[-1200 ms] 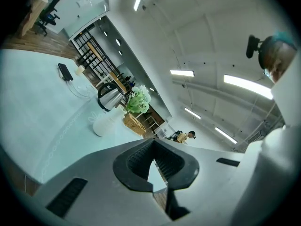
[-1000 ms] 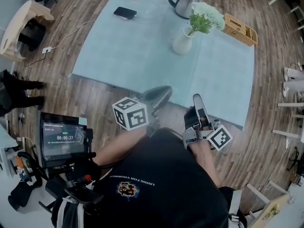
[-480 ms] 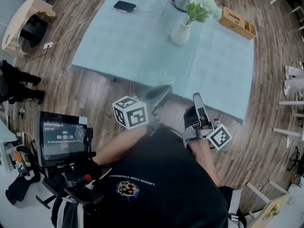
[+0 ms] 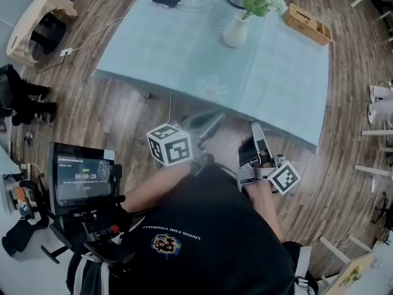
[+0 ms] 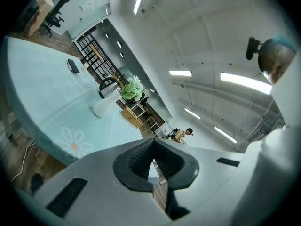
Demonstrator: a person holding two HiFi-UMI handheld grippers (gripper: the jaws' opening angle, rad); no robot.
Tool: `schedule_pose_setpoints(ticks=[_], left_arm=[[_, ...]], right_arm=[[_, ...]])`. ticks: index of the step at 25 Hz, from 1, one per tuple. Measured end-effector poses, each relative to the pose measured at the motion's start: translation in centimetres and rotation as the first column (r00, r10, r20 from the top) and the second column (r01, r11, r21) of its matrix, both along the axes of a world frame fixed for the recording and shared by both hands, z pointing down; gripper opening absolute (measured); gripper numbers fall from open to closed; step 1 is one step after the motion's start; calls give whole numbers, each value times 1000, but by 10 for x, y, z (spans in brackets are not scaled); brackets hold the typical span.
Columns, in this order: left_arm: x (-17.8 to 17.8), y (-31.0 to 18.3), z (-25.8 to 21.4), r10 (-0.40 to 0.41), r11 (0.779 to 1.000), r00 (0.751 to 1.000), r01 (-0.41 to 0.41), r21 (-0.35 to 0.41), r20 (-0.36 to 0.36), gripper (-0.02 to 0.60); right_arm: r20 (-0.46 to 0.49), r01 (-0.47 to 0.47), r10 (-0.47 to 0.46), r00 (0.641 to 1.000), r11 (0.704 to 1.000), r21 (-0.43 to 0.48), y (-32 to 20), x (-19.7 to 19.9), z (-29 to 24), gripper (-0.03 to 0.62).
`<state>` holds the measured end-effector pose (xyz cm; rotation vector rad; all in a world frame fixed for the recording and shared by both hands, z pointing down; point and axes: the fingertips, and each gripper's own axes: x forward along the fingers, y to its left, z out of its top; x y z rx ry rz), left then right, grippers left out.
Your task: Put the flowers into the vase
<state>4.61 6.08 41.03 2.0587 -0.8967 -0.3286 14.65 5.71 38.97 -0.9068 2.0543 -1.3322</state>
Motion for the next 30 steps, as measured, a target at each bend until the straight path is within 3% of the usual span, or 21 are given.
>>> schedule_pose_setpoints(ticks=[9,19,30], left_arm=[[23,80,7,-15,1000,1000,15,10,-8,8],[24,120,11,-18,1000,1000,18,4,-15,8],[27,124,11,-10,1000,1000,10,1,-20,8]], right_arm=[[13,8,-8,1000,1000,17,78,23,6,20],[32,8,-9,999,1000,11,118,23,10,20],[15,16,-16,1000,1000,20,123,23,8,18]])
